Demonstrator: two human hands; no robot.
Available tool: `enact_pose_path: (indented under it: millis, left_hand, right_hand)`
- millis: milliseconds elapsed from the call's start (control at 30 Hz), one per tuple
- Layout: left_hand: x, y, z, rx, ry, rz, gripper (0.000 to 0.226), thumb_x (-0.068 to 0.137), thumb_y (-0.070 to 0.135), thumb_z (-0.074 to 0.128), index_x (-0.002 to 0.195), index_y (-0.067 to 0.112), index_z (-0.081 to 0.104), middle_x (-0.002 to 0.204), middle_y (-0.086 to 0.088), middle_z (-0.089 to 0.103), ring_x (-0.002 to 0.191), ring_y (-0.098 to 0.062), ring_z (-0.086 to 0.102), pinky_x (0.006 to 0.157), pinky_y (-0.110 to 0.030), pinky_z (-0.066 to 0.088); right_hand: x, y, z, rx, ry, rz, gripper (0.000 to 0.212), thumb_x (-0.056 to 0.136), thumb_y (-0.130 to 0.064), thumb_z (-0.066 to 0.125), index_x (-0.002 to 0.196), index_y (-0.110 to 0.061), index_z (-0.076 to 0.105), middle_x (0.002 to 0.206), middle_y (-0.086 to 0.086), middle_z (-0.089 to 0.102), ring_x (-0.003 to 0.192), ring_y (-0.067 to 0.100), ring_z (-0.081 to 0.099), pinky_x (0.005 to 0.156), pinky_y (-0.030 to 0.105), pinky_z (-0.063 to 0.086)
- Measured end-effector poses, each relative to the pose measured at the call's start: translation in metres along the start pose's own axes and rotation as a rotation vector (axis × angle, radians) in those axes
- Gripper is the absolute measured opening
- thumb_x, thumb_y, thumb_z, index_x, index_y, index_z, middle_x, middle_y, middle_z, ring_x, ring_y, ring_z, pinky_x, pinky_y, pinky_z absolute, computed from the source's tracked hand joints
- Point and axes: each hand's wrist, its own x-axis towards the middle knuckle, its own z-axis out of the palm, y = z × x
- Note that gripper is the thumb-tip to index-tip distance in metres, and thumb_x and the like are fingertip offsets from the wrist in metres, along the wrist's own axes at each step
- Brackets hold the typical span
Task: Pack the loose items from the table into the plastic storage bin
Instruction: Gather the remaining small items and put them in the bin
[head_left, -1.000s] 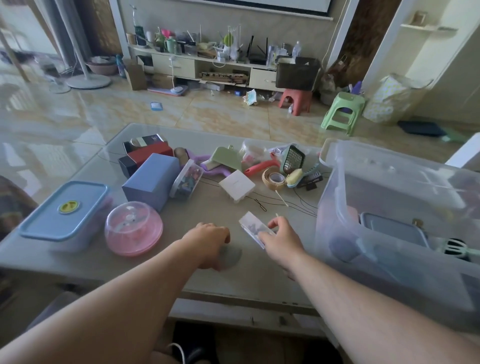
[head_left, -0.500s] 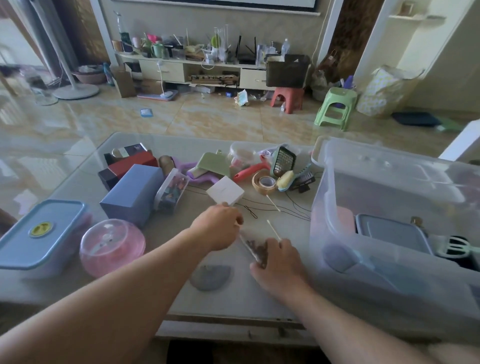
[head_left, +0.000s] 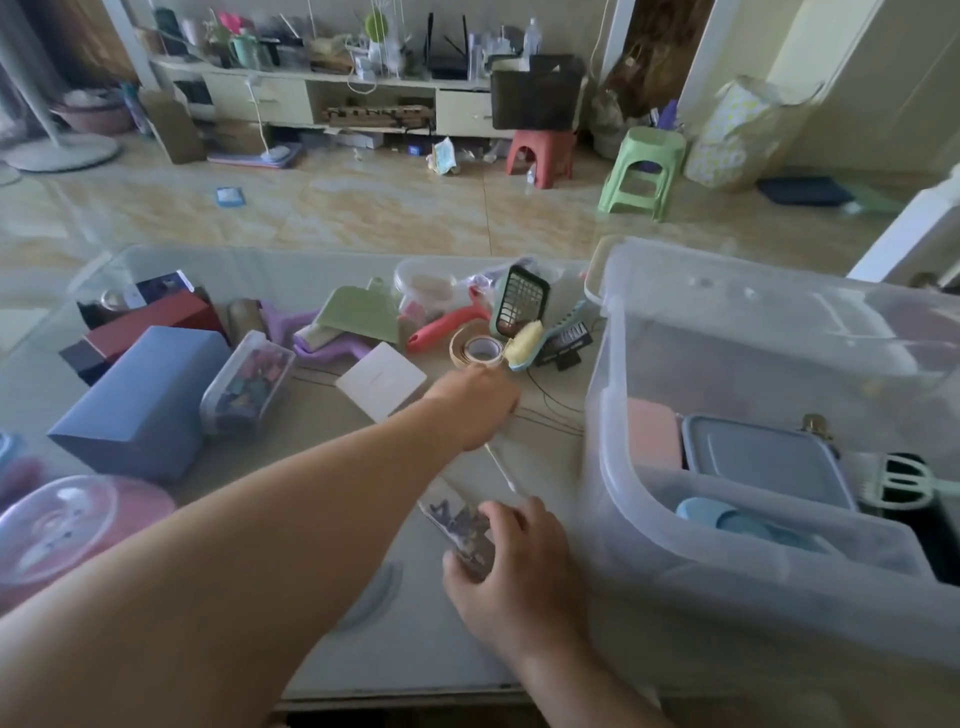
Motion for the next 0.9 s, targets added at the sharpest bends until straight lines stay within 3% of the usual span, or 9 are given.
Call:
enact_pose_path:
  millis: [167,267,367,433,533,667,733,800,900]
  left_hand:
    - [-0.011,-0.008,0.0,0.016,-0.08,-0.034,0.023,0.096,0.013,0.058,0.116,0.022,0.066,0.118,-0.008,0.06,0.106,-0.031,0.063,0.084,-0.043,0.057]
    - [-0.017,-0.009,0.001,-0.156,-0.077,-0.04,0.02,0.103,0.025,0.055,0.119,0.028,0.065,0.118,-0.002,0.065,0.111,-0.026,0.062,0.086,-0.033,0.048]
    - [-0.025,-0.007,-0.001,-0.278,-0.129,-0.011,0.038,0.092,0.045,0.072,0.126,0.031,0.061,0.116,0.003,0.065,0.109,-0.021,0.059,0.091,-0.034,0.047]
    - [-0.031,-0.004,0.001,-0.2,-0.162,0.052,0.048,0.082,0.046,0.082,0.123,0.031,0.061,0.115,0.004,0.061,0.106,-0.019,0.056,0.088,-0.032,0.044]
    - [-0.033,0.002,0.003,-0.088,-0.155,0.095,0.029,0.085,0.046,0.08,0.109,0.033,0.07,0.11,0.004,0.051,0.11,-0.021,0.054,0.086,-0.031,0.044]
    - [-0.036,-0.001,0.007,-0.036,-0.088,0.137,0.018,0.09,0.05,0.072,0.104,0.038,0.07,0.115,0.005,0.044,0.113,-0.017,0.04,0.097,-0.037,0.045]
    - [-0.035,-0.007,0.002,-0.128,0.02,0.107,0.01,0.093,0.043,0.072,0.094,0.034,0.066,0.109,0.007,0.051,0.109,-0.016,0.046,0.093,-0.036,0.046]
    - [-0.031,-0.021,-0.004,-0.215,0.094,0.009,0.022,0.093,0.028,0.074,0.081,0.031,0.056,0.098,0.008,0.06,0.096,-0.019,0.059,0.083,-0.036,0.051]
    - [-0.034,-0.048,-0.015,-0.173,0.066,-0.056,0.012,0.084,0.033,0.07,0.085,0.038,0.059,0.11,0.008,0.066,0.093,-0.019,0.068,0.073,-0.03,0.052]
  right_hand:
    - [0.002,-0.002,-0.004,0.058,-0.003,0.029,0.048,0.067,-0.062,0.066,0.102,-0.028,0.071,0.1,-0.002,0.058,0.089,0.027,0.063,0.07,0.039,0.057]
    - [0.003,-0.002,-0.005,0.05,-0.013,0.02,0.05,0.069,-0.062,0.064,0.105,-0.028,0.071,0.104,-0.002,0.059,0.091,0.027,0.062,0.073,0.04,0.058]
    - [0.002,-0.003,-0.005,0.047,-0.02,0.022,0.052,0.07,-0.062,0.064,0.107,-0.027,0.072,0.104,-0.001,0.058,0.092,0.026,0.061,0.073,0.04,0.057]
    - [0.001,-0.003,-0.004,0.039,-0.001,0.023,0.052,0.07,-0.062,0.065,0.107,-0.027,0.072,0.1,-0.001,0.058,0.09,0.026,0.061,0.069,0.039,0.057]
    - [0.001,-0.004,-0.005,0.022,0.012,0.029,0.051,0.07,-0.062,0.064,0.106,-0.027,0.072,0.096,-0.002,0.056,0.089,0.025,0.06,0.065,0.038,0.056]
    - [0.001,-0.004,-0.003,0.011,0.019,0.02,0.048,0.07,-0.062,0.064,0.103,-0.028,0.071,0.094,-0.003,0.055,0.087,0.024,0.058,0.063,0.038,0.055]
    - [0.0,-0.003,-0.003,0.018,0.014,0.016,0.047,0.071,-0.062,0.063,0.103,-0.028,0.07,0.095,-0.003,0.054,0.088,0.025,0.057,0.064,0.039,0.055]
    - [-0.001,-0.002,-0.002,0.029,0.015,0.016,0.046,0.071,-0.061,0.063,0.103,-0.028,0.07,0.096,-0.003,0.054,0.088,0.025,0.057,0.065,0.04,0.055]
    - [0.0,-0.002,-0.001,0.029,0.003,0.004,0.047,0.072,-0.061,0.061,0.103,-0.027,0.069,0.096,-0.002,0.054,0.088,0.026,0.056,0.066,0.039,0.054]
